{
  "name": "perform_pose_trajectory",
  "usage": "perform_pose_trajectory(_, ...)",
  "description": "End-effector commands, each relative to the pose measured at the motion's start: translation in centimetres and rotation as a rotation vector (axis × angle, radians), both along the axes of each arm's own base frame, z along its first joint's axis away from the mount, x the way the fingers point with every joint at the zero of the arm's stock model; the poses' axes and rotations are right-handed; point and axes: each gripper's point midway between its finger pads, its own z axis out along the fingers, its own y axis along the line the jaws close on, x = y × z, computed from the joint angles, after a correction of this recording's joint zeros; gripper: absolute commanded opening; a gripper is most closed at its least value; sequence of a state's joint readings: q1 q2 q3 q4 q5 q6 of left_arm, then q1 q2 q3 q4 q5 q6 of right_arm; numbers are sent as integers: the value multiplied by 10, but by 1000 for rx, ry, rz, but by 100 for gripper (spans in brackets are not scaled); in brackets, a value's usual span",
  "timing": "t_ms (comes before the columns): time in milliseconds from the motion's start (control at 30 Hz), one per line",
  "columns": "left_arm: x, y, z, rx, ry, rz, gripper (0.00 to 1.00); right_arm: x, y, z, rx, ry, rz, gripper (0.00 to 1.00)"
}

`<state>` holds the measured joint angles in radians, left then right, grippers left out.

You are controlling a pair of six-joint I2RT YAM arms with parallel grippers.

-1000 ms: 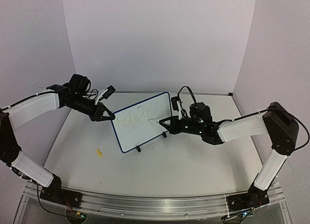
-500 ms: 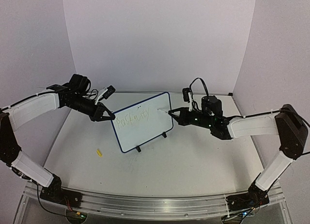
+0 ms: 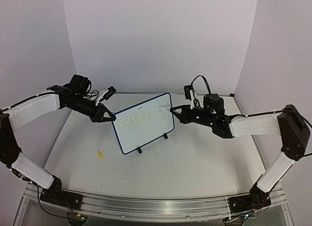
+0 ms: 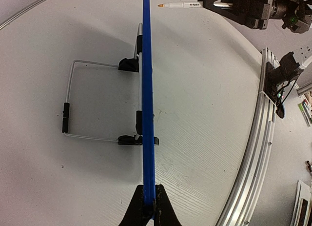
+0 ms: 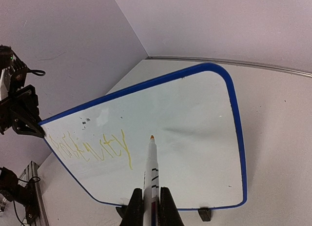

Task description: Write a sentence on the whiteboard

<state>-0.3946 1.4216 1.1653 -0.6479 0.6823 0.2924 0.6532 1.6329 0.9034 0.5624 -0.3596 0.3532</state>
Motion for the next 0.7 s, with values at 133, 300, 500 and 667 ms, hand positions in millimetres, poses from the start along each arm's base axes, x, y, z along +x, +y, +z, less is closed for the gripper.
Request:
perform_pose_trajectory(133, -2, -5, 6, -3, 3, -27, 0, 14, 11, 25, 24, -76, -2, 0)
perform_pose_trajectory(300, -2, -5, 6, -3, 3, -27, 0, 16, 12, 18, 19, -62, -2, 0)
perform_pose_trajectory(500, -2, -5, 5, -2, 4, -28, 0, 19, 11, 9, 5, -48, -19, 0)
perform_pose_trajectory(667, -1, -5, 5, -3, 4, -27, 0, 20, 9, -2, -11, -29, -35, 0)
